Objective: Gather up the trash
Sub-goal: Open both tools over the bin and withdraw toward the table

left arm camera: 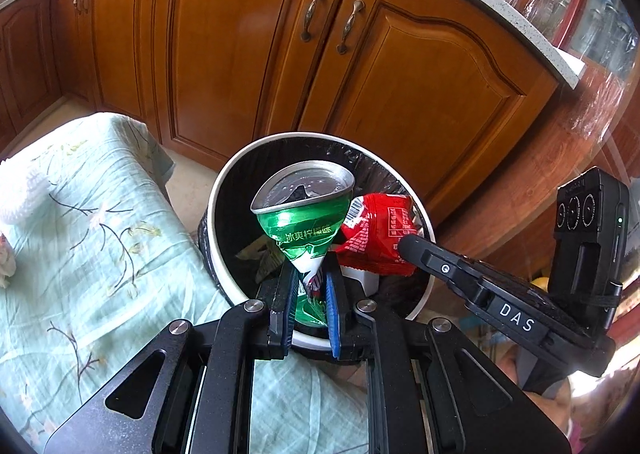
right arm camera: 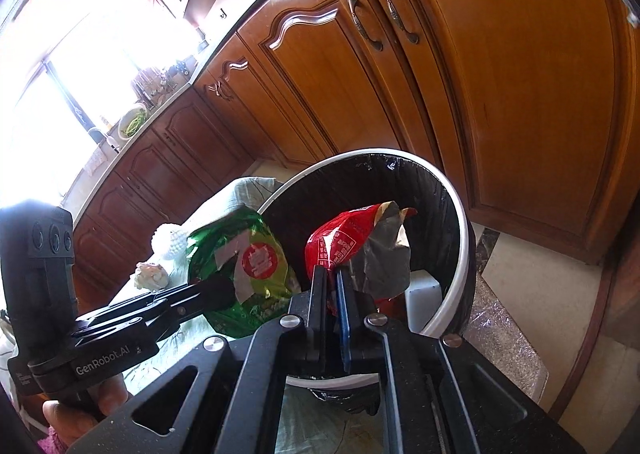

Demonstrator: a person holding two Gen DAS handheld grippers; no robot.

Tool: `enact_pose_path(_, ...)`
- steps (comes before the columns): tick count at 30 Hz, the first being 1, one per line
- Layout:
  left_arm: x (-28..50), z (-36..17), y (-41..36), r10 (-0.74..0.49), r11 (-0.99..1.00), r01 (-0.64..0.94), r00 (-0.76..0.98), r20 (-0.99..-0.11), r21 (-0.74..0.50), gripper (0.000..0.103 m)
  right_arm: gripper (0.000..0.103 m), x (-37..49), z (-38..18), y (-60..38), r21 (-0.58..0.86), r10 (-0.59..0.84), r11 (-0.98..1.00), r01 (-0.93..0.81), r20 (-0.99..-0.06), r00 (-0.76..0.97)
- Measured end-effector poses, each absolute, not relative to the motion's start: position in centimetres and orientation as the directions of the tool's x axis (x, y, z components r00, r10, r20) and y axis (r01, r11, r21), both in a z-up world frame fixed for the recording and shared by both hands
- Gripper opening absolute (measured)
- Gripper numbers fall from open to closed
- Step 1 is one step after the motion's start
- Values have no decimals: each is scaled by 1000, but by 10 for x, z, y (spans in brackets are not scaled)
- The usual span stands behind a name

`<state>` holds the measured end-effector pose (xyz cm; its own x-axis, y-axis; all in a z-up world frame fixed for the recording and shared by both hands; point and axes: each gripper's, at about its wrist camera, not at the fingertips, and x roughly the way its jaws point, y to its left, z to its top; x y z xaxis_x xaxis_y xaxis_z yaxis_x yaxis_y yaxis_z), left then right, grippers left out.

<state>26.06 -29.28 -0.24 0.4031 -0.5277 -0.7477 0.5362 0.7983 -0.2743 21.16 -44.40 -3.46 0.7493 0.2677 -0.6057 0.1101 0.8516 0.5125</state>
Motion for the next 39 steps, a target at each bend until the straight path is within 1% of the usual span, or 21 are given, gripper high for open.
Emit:
enact_pose_path(2, 263, -5, -294, -527, 799, 533, 400, -750, -277, 12, 9, 213, -35, -445, 515, 268, 850, 113, -606, 749)
enact_pose_path(4, 265, -6, -294, -528, 800, 529, 395, -752, -284, 13, 15, 214, -35, -446, 521, 270, 845, 117, -606, 749)
enact_pose_path(5, 265, -6, -294, -529, 800, 527, 392, -753, -287, 15, 25, 214, -36, -447, 527, 271, 842, 119, -603, 750)
enact_pose_path(6, 265, -7, -293, -529, 801, 523, 391, -754, -291, 21, 37, 214, -35, -447, 531, 271, 839, 120, -598, 754)
enact_pose_path(7, 265, -6, -291, -530, 803, 518, 393, -752, -295, 26, 42, 212, -35, -447, 534, 270, 837, 120, -593, 758)
enact_pose_path(8, 264, -6, -288, -533, 803, 515, 398, -747, -299, 34, 45, 210, -35, -447, 537, 269, 835, 120, -589, 762)
enact_pose_path(9, 262, -5, -285, -534, 805, 512, 403, -743, -300, 37, 45, 208, -35, -447, 539, 269, 833, 120, -586, 764)
enact_pose_path(10, 261, -5, -283, -535, 806, 509, 406, -740, -303, 37, 46, 207, -34, -446, 542, 270, 831, 120, -584, 766)
enact_pose_path(13, 256, -4, -272, -543, 806, 499, 410, -733, -318, 38, 56, 201, -33, -444, 553, 272, 824, 120, -572, 774)
enact_pose_path(15, 252, -3, -261, -549, 807, 487, 414, -726, -334, 41, 68, 195, -32, -442, 561, 272, 820, 116, -560, 783)
enact_pose_path(16, 249, -4, -256, -552, 808, 480, 416, -722, -341, 41, 70, 192, -31, -440, 564, 271, 818, 114, -553, 788)
enact_pose_path(18, 243, -4, -244, -556, 811, 466, 422, -716, -355, 42, 79, 185, -29, -435, 565, 268, 818, 108, -540, 798)
enact_pose_path(20, 236, -6, -230, -556, 816, 449, 433, -710, -365, 44, 83, 179, -25, -427, 552, 255, 828, 102, -532, 807)
enact_pose_path(22, 227, -7, -215, -546, 826, 431, 453, -704, -363, 46, 84, 174, -22, -418, 531, 242, 842, 93, -526, 815)
enact_pose_path(24, 219, -9, -202, -536, 836, 412, 469, -702, -363, 52, 90, 169, -19, -407, 522, 245, 850, 76, -519, 819)
enact_pose_path(26, 212, -13, -186, -526, 846, 381, 480, -702, -373, 56, 93, 164, -18, -398, 523, 257, 850, 59, -511, 820)
enact_pose_path(28, 208, -16, -171, -520, 852, 351, 488, -701, -388, 57, 95, 162, -18, -386, 520, 270, 853, 42, -510, 817)
enact_pose_path(30, 203, -19, -156, -505, 863, 318, 501, -703, -393, 61, 99, 160, -18, -374, 517, 285, 856, 24, -510, 811)
enact_pose_path(33, 197, -21, -130, -486, 873, 268, 526, -698, -406, 71, 101, 159, -20, -358, 511, 308, 860, 0, -518, 798)
enact_pose_path(35, 194, -22, -113, -472, 880, 241, 544, -694, -410, 75, 102, 159, -22, -346, 508, 326, 861, -18, -524, 787)
enact_pose_path(39, 188, -25, -84, -436, 893, 181, 573, -694, -412, 79, 102, 162, -24, -323, 489, 349, 871, -56, -532, 772)
